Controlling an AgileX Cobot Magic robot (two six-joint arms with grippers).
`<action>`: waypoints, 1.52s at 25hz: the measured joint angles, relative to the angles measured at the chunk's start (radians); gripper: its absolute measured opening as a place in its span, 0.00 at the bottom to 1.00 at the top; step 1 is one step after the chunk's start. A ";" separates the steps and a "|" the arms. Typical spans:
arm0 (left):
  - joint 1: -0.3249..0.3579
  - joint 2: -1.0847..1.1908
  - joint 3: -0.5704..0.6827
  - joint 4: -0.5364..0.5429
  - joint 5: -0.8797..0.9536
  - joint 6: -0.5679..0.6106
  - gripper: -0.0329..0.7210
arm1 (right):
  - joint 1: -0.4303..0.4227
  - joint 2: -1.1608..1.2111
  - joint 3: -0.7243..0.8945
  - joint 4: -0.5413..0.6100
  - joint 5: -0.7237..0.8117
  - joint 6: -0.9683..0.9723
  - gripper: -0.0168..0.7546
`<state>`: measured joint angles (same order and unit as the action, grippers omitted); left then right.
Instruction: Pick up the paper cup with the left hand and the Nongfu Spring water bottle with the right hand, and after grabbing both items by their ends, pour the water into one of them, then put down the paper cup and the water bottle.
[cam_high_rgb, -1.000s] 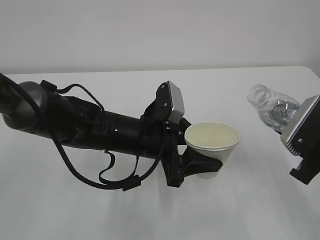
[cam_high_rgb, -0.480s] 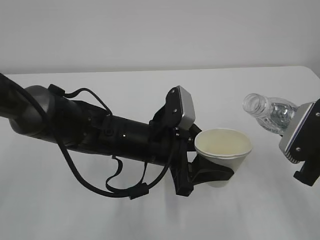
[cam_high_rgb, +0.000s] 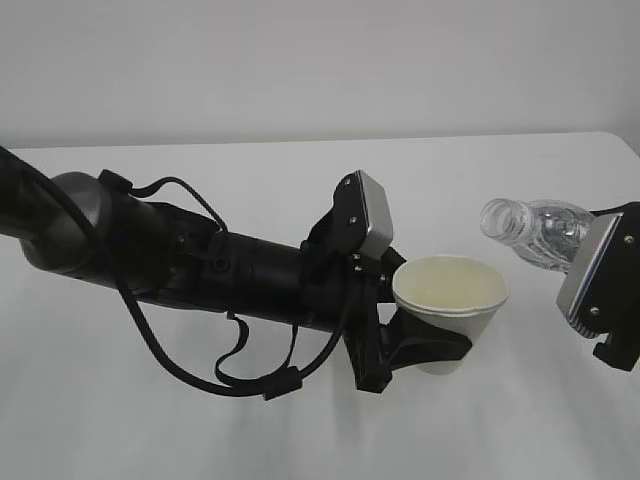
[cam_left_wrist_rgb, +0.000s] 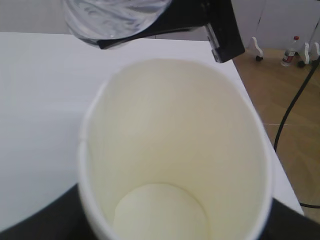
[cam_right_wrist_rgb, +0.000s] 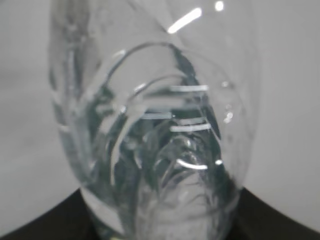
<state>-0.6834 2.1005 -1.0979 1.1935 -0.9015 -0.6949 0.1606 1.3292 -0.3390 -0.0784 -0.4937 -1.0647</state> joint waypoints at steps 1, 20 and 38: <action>-0.002 0.000 0.000 0.000 0.000 0.000 0.61 | 0.000 0.000 0.000 0.000 0.000 -0.007 0.48; -0.006 0.000 0.000 0.000 0.000 0.000 0.61 | 0.000 0.000 0.000 0.002 -0.030 -0.150 0.48; -0.006 0.000 0.000 0.000 0.000 0.000 0.61 | 0.000 0.000 0.000 0.041 -0.095 -0.275 0.48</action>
<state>-0.6893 2.1005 -1.0979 1.1935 -0.9015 -0.6949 0.1606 1.3292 -0.3390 -0.0369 -0.5884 -1.3402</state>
